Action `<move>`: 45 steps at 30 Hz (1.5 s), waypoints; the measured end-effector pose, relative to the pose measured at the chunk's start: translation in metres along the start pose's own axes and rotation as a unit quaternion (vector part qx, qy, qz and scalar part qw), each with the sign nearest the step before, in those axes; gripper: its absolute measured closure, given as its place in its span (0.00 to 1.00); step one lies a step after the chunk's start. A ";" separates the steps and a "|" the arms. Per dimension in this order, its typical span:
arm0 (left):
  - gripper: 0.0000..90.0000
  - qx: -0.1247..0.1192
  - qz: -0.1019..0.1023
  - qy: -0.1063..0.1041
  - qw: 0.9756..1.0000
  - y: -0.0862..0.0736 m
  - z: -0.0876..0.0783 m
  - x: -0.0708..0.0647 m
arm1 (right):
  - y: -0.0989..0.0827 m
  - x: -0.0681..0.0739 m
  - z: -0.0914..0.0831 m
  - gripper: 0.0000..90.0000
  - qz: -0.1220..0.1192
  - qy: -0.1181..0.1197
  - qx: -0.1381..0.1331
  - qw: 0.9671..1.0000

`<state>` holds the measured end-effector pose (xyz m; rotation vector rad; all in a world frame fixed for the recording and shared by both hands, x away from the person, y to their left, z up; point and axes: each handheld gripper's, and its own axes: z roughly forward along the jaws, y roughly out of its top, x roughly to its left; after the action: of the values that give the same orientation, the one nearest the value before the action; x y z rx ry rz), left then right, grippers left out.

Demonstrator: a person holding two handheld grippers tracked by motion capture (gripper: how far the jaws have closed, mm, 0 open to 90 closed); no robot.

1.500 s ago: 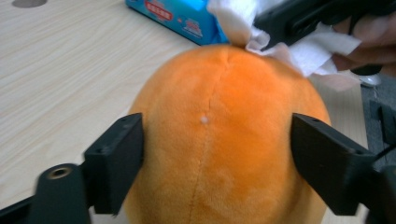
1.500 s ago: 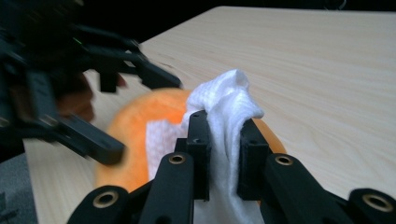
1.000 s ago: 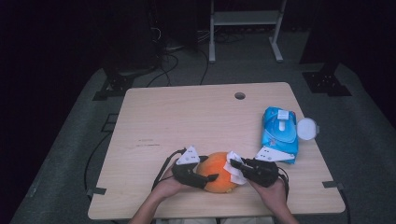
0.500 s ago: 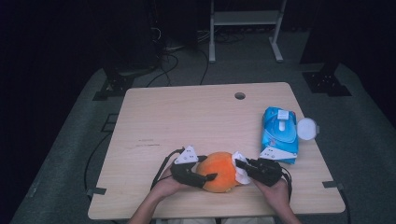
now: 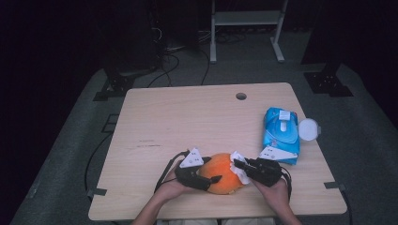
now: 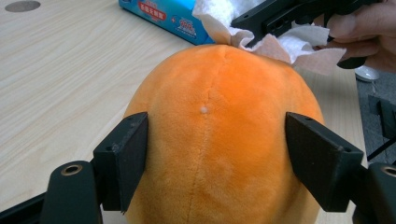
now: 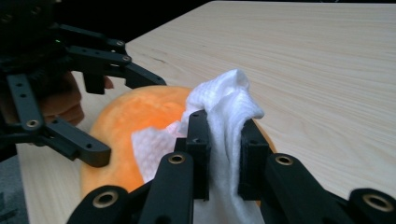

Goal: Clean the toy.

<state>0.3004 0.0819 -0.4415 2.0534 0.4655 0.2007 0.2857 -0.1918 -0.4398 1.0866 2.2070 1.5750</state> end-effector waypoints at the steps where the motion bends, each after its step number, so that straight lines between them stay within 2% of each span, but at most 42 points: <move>1: 0.27 0.001 0.000 0.000 1.000 0.000 0.000 0.000 | 0.000 0.001 0.000 0.86 -0.004 -0.001 -0.001 1.000; 7: 0.27 0.002 0.001 0.000 1.000 0.000 0.000 0.000 | 0.004 0.008 0.000 0.86 -0.006 0.008 -0.006 1.000; 12: 0.26 0.002 0.002 0.003 1.000 0.000 0.000 -0.002 | 0.009 0.024 0.002 0.86 -0.044 0.013 -0.003 0.999; 14: 0.25 -0.002 0.000 0.001 1.000 0.002 -0.001 -0.002 | 0.008 0.022 0.004 0.86 -0.041 0.014 0.000 0.999; 16: 0.20 -0.011 -0.008 -0.004 1.000 0.006 -0.004 0.001 | 0.006 0.019 0.003 0.86 -0.041 0.010 0.002 0.999; 18: 0.17 -0.017 -0.020 0.006 1.000 0.008 -0.008 0.004 | 0.005 0.016 0.002 0.86 -0.043 0.003 0.003 0.999; 19: 0.15 -0.017 -0.024 0.008 1.000 0.008 -0.007 0.005 | 0.004 0.015 0.001 0.86 -0.041 0.002 0.003 0.999; 20: 0.14 -0.011 -0.036 0.006 0.999 0.005 -0.006 0.006 | 0.004 0.013 0.001 0.86 -0.037 0.002 0.002 0.999; 22: 0.15 -0.002 -0.046 -0.003 0.999 0.001 -0.001 0.007 | 0.003 0.010 0.001 0.86 -0.029 0.005 0.002 1.000; 24: 0.19 0.002 -0.035 -0.002 0.999 0.000 0.002 0.004 | 0.005 0.012 0.001 0.86 -0.030 0.006 0.003 1.000; 25: 0.21 0.005 -0.018 0.001 1.000 0.002 0.002 0.000 | 0.006 0.013 0.001 0.86 -0.031 0.006 0.002 0.999; 26: 0.24 0.006 -0.012 0.002 1.000 0.003 0.002 -0.002 | 0.007 0.016 0.000 0.86 -0.031 0.008 -0.002 0.999; 29: 0.26 0.009 0.015 0.004 1.000 0.005 0.003 -0.011 | 0.010 0.020 0.000 0.86 -0.030 0.024 -0.009 0.999; 30: 0.26 0.011 0.021 0.006 1.000 0.006 0.003 -0.013 | 0.011 0.023 0.002 0.86 -0.040 0.021 -0.006 0.999; 32: 0.24 0.011 0.025 0.003 1.000 0.008 0.002 -0.013 | 0.010 0.022 0.003 0.86 -0.044 0.018 -0.001 0.999; 35: 0.18 -0.006 -0.006 -0.005 1.000 0.009 -0.003 -0.005 | 0.007 0.018 0.002 0.87 -0.045 0.009 0.004 0.999; 37: 0.12 -0.004 -0.022 0.000 1.000 0.007 -0.003 0.000 | 0.006 0.015 0.001 0.86 -0.040 0.008 0.004 0.999; 40: 0.11 0.002 -0.043 -0.014 0.999 0.002 0.002 0.003 | 0.004 0.012 0.002 0.86 -0.033 0.010 0.003 0.999; 41: 0.12 0.004 -0.046 -0.019 0.999 0.001 0.005 0.003 | 0.005 0.013 0.002 0.86 -0.036 0.009 0.004 0.999; 42: 0.15 0.005 -0.039 -0.019 0.999 0.001 0.005 0.002 | 0.005 0.014 0.002 0.86 -0.041 0.007 0.006 0.999; 45: 0.26 0.004 -0.023 -0.009 1.000 0.003 0.002 -0.002 | 0.004 0.013 0.001 0.86 -0.035 0.007 0.005 0.999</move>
<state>0.2998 0.0779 -0.4396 2.0478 0.5025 0.1524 0.2788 -0.1816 -0.4335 0.9934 2.2384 1.5503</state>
